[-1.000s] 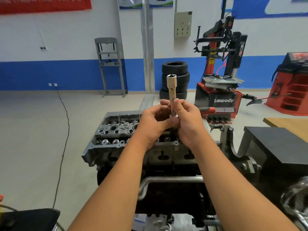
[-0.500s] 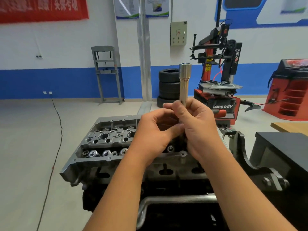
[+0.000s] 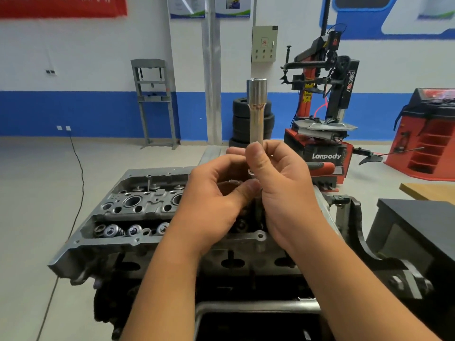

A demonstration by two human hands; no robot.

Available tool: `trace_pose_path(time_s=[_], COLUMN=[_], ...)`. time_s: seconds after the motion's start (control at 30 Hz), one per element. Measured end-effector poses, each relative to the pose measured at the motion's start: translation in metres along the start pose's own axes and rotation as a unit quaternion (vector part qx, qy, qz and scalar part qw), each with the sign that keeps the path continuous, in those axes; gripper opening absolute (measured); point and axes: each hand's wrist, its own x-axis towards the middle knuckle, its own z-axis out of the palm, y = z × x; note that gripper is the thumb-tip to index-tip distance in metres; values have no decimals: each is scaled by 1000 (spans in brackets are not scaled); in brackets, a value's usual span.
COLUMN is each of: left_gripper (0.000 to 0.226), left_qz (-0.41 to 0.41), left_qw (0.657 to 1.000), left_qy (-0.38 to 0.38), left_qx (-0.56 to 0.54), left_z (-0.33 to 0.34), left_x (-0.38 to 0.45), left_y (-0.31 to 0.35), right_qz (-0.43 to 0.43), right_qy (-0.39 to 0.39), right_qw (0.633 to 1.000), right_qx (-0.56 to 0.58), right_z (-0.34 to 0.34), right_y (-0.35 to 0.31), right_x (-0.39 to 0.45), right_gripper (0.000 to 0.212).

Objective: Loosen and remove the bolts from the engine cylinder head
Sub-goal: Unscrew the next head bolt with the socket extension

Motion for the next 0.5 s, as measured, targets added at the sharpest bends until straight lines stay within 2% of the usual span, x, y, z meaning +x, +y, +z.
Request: trace_pose_path(time_s=[0.13,0.2,0.3,0.43,0.5], left_gripper=[30,32,30,27,27], left_qz=[0,-4,-2,6,-1], left_qw=[999,1000,1000,997,999], left_qy=[-34,-31,10,62,18], left_qx=[8,4,10,40,32], left_z=[4,4,5,9,11], left_x=[1,2,2,0,-1], left_y=[2,3,3,4,7], right_qz=[-12,-14,1,-4,-14], right_qy=[38,33,21,26,44], right_qw=[998,998,1000,1000,999], right_qx=[-47,-49,-12,3,-19], right_z=[4,5,4,3,4], right_y=[1,2,0,-3,-3], right_x=[3,4,3,2,1], right_gripper=[41,37,35,48,49])
